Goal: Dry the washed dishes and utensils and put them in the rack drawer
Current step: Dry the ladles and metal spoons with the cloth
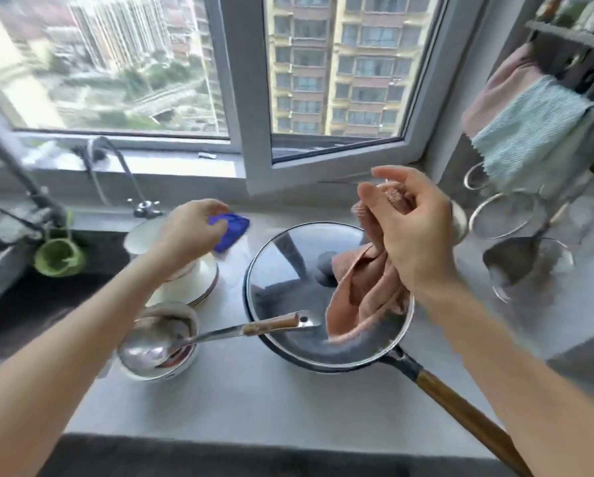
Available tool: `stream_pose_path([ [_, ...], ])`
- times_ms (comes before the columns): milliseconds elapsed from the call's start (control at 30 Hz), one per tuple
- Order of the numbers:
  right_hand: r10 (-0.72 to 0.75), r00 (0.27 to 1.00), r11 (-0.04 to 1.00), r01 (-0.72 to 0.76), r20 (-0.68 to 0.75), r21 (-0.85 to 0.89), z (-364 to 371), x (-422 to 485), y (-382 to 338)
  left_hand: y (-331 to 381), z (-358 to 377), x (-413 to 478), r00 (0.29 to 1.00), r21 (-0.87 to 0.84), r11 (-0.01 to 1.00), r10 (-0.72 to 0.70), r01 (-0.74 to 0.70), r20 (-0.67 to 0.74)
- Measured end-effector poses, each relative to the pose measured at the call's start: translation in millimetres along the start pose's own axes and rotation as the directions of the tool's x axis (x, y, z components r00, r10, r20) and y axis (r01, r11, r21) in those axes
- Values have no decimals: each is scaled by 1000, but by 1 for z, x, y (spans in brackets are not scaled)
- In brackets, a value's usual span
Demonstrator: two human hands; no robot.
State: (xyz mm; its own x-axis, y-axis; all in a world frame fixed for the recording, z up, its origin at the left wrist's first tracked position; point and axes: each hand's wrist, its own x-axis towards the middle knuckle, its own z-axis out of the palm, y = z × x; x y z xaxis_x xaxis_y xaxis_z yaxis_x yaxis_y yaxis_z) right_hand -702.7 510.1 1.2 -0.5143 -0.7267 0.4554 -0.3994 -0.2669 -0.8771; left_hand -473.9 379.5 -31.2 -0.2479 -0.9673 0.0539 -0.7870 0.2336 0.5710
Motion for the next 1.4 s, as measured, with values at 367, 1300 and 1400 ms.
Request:
stream_pose_path([
  [367, -34, 972, 990, 2, 232, 138, 82, -37, -53, -125, 50, -91, 838, 105, 858, -514, 503, 185],
  [1300, 15, 973, 997, 4, 229, -82, 87, -50, -51, -135, 92, -56, 330, -548, -69, -734, 834, 594],
  [1400, -11, 979, 997, 26, 203, -71, 79, -42, -60, -132, 91, -58, 302, -541, -90, -747, 836, 592],
])
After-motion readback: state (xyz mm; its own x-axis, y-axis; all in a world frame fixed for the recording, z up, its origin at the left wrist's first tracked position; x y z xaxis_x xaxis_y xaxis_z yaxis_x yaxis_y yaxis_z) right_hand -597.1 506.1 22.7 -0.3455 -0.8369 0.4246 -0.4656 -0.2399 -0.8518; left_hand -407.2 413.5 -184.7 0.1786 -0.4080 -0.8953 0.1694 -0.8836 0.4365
